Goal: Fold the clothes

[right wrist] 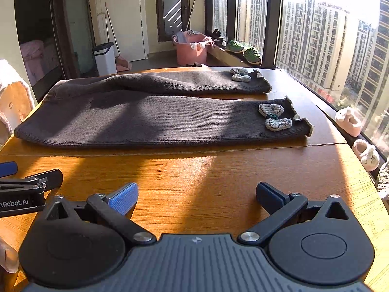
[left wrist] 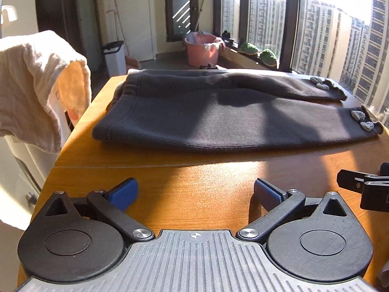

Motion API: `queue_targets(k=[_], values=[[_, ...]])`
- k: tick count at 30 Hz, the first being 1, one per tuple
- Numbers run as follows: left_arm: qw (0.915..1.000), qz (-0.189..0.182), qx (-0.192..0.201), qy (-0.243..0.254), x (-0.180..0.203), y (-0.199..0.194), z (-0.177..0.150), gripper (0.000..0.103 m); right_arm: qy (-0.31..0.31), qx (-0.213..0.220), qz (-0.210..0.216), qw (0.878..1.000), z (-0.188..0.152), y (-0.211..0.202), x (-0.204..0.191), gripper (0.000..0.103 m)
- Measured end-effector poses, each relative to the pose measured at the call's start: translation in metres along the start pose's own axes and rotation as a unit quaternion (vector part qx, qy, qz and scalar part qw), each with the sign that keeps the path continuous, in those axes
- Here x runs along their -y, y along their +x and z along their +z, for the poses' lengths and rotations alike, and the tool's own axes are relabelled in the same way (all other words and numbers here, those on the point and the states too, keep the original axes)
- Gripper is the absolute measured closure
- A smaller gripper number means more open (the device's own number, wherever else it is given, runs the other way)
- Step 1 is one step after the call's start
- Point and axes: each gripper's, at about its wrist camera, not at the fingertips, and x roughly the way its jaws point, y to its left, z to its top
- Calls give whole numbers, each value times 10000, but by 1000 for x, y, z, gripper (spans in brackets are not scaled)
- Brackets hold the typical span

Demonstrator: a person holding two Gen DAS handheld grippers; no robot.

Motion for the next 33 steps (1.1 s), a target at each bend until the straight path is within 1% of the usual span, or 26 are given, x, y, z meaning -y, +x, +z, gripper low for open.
queue_targets(k=[33], values=[[10000, 20, 17, -62, 8, -2, 0, 0, 1, 60, 16, 10000, 0, 3, 5, 0]])
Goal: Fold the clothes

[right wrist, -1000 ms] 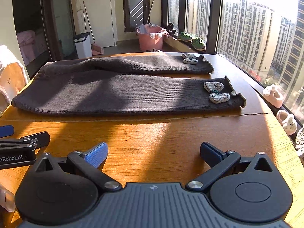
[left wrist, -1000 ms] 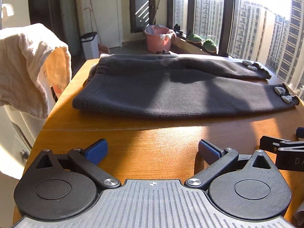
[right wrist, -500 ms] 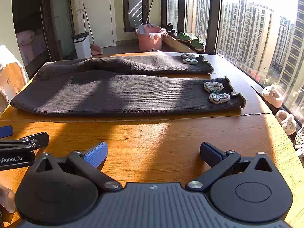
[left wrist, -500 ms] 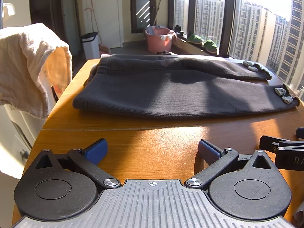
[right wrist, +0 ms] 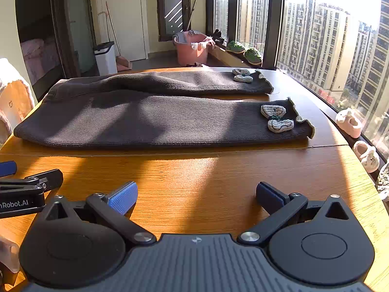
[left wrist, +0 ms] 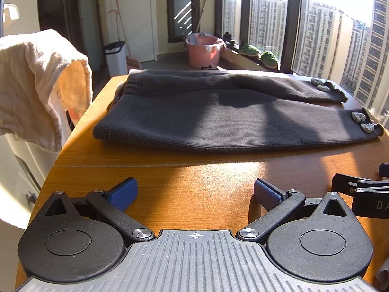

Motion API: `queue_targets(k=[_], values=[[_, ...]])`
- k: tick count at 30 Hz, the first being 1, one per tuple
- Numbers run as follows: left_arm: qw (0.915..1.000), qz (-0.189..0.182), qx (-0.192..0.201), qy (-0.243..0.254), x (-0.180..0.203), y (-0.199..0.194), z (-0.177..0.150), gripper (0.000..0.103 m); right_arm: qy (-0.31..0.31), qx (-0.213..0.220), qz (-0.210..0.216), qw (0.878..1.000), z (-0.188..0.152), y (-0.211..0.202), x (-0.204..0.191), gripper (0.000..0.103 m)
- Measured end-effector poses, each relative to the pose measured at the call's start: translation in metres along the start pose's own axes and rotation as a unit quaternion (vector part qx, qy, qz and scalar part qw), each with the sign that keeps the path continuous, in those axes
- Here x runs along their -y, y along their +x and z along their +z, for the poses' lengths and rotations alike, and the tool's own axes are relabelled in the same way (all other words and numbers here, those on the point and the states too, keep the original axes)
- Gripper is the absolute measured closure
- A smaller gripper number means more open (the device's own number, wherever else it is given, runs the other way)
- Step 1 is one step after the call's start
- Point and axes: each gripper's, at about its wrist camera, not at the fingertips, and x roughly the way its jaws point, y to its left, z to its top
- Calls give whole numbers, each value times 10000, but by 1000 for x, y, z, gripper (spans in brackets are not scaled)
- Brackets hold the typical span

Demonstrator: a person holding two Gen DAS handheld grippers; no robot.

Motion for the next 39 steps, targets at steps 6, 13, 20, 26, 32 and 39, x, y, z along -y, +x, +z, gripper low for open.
queue_targets(k=[6, 13, 20, 26, 32, 39], values=[[10000, 6, 1, -8, 2, 0, 0, 0, -1, 3, 1, 10000, 0, 1, 1, 0], [10000, 12, 2, -13, 4, 0, 0, 0, -1, 0, -1, 10000, 0, 0, 1, 0], [10000, 12, 2, -15, 4, 0, -1, 0, -1, 2, 0, 10000, 0, 1, 1, 0], [10000, 2, -4, -61, 1, 0, 0, 0, -2, 0, 0, 10000, 0, 1, 1, 0], [10000, 21, -12, -52, 0, 0, 0, 0, -3, -2, 1, 10000, 0, 0, 1, 0], [10000, 19, -14, -46, 1, 0, 0, 0, -3, -3, -2, 10000, 0, 0, 1, 0]])
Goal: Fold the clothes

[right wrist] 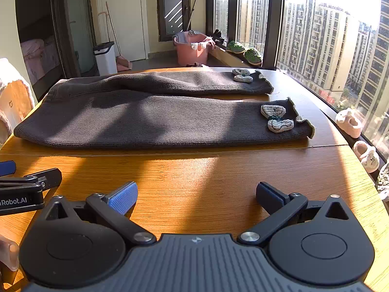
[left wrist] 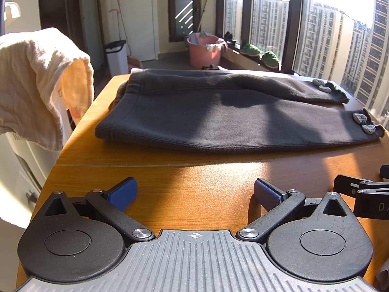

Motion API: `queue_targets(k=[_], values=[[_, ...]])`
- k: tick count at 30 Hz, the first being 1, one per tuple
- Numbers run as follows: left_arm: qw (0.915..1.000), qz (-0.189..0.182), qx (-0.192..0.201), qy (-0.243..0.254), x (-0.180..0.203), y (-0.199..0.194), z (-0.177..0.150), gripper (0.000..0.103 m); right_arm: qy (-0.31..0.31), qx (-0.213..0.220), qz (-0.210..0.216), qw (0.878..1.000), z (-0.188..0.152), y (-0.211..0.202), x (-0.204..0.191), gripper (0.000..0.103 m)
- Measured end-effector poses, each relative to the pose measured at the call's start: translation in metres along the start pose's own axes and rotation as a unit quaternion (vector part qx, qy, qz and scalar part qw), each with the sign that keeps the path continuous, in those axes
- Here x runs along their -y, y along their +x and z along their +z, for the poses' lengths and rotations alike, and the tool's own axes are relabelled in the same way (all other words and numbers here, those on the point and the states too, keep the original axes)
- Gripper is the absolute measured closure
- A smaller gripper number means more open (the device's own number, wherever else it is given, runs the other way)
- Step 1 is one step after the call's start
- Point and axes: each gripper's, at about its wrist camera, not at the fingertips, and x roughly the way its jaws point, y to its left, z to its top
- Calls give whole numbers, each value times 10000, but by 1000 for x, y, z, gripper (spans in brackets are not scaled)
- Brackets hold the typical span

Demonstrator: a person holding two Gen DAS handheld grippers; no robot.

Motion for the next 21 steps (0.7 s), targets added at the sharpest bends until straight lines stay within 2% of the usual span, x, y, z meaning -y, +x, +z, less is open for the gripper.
queue_targets(k=[21], values=[[10000, -43, 3, 34, 0, -1, -1, 0, 0, -4, -1, 10000, 0, 0, 0, 0]])
